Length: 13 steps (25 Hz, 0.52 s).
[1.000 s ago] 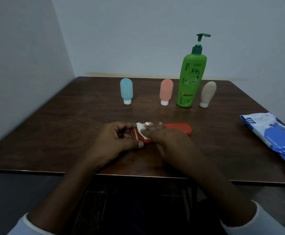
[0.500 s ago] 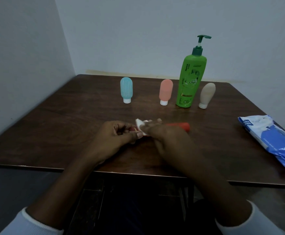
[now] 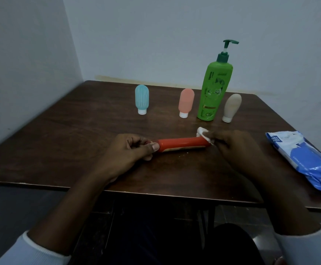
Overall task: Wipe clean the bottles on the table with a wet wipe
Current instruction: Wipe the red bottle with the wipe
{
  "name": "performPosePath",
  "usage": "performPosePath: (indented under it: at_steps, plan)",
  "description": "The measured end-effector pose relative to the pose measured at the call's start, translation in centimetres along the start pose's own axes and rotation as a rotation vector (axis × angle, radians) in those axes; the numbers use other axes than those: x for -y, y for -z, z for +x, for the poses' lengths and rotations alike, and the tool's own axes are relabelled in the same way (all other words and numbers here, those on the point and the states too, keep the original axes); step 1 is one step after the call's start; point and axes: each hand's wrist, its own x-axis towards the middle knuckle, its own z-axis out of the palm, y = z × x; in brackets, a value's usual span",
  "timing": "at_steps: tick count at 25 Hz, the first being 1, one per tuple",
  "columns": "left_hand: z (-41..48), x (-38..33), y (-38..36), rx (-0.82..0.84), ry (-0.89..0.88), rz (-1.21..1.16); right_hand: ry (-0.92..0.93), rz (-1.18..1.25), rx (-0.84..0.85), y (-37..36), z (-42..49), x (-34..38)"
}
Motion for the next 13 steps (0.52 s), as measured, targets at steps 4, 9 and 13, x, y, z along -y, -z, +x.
performPosePath:
  at_steps: [4, 9, 13]
  plan:
    - [-0.1, 0.0, 0.3, 0.025, 0.010, 0.011, 0.031, 0.105, -0.011, -1.1, -0.3, 4.1]
    - [-0.6, -0.4, 0.0, 0.016, -0.032, 0.025, 0.131, 0.119, 0.118, -3.3, 0.6, 9.6]
    - [-0.5, -0.1, -0.4, -0.024, -0.074, 0.056, 0.066, 0.188, 0.136, -2.9, 2.4, 10.5]
